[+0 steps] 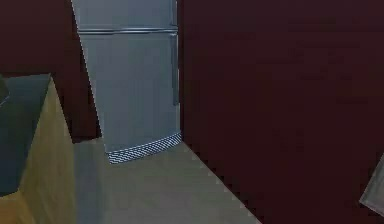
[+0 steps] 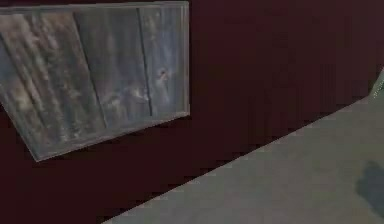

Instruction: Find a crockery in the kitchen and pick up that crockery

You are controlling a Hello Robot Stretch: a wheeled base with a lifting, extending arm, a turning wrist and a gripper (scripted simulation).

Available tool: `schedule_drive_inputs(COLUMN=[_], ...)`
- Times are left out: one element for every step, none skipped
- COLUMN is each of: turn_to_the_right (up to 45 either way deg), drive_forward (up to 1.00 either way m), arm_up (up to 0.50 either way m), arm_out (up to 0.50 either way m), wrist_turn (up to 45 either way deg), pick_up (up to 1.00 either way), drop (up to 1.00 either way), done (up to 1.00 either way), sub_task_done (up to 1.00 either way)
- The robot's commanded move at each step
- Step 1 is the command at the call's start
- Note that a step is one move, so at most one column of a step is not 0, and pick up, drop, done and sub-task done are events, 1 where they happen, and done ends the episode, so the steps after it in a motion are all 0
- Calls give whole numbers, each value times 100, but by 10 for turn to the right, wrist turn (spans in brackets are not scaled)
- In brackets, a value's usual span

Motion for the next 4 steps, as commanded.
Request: schedule_drive_inputs(turn_to_the_right=[450,450,450,210], drive_forward=[0,0,0,0], arm_up=[0,0,0,0], arm_out=[0,0,0,0], wrist_turn=[0,0,0,0], pick_up=[0,0,0,0], drop=[0,0,0,0], done=[0,0,0,0], sub_task_done=[0,0,0,0])
